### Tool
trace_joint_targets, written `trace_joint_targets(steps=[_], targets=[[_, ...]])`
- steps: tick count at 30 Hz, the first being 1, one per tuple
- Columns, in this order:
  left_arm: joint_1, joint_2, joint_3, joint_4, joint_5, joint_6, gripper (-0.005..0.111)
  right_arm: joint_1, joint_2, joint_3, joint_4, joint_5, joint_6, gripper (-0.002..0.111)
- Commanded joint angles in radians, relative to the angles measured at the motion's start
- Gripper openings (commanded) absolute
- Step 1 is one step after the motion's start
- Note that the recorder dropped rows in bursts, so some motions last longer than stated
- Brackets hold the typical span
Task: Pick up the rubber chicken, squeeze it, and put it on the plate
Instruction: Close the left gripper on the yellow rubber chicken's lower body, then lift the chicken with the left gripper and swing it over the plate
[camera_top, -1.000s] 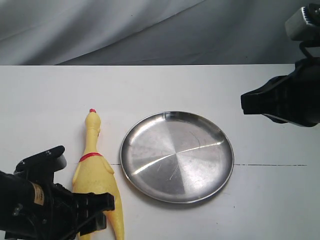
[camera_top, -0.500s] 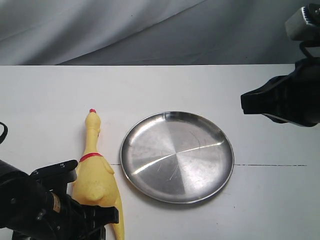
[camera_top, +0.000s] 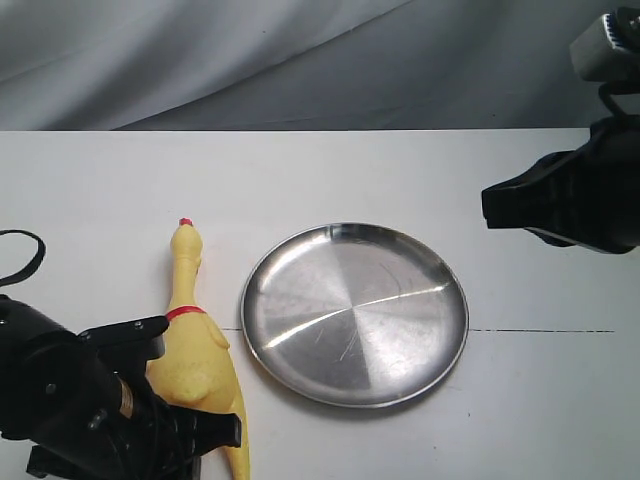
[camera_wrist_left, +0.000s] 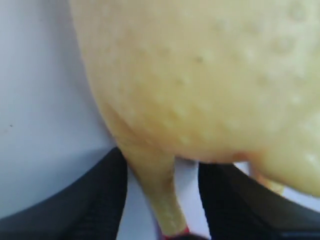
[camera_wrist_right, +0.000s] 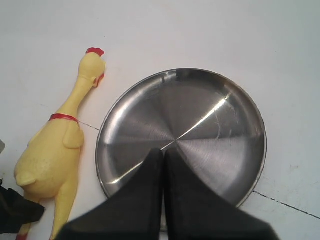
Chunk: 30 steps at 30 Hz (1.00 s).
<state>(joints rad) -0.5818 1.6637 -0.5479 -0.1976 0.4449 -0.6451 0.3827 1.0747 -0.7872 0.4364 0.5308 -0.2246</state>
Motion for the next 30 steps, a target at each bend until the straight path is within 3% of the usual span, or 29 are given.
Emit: trace_joint_targets(steps=[1, 8, 12, 13, 22, 30], targets=[[-0.004, 0.103, 0.047, 0.149, 0.031, -0.121, 0.034, 0.004, 0.0, -0.008, 0.001, -0.004, -0.003, 0.0], [-0.004, 0.103, 0.047, 0.29, 0.101, -0.221, 0.03, 0.004, 0.0, -0.008, 0.001, -0.004, -0.003, 0.0], [-0.004, 0.103, 0.047, 0.293, 0.101, -0.217, 0.002, 0.004, 0.0, -0.008, 0.001, -0.004, -0.003, 0.0], [-0.004, 0.103, 0.047, 0.298, 0.101, -0.213, 0.0, 0.004, 0.0, -0.008, 0.001, -0.004, -0.003, 0.0], [-0.004, -0.012, 0.047, 0.318, 0.115, -0.206, 0.0, 0.004, 0.0, -0.008, 0.001, -0.004, -0.003, 0.0], [-0.004, -0.348, -0.044, 0.48, 0.353, -0.276, 0.0, 0.004, 0.0, -0.008, 0.001, -0.004, -0.003, 0.0]])
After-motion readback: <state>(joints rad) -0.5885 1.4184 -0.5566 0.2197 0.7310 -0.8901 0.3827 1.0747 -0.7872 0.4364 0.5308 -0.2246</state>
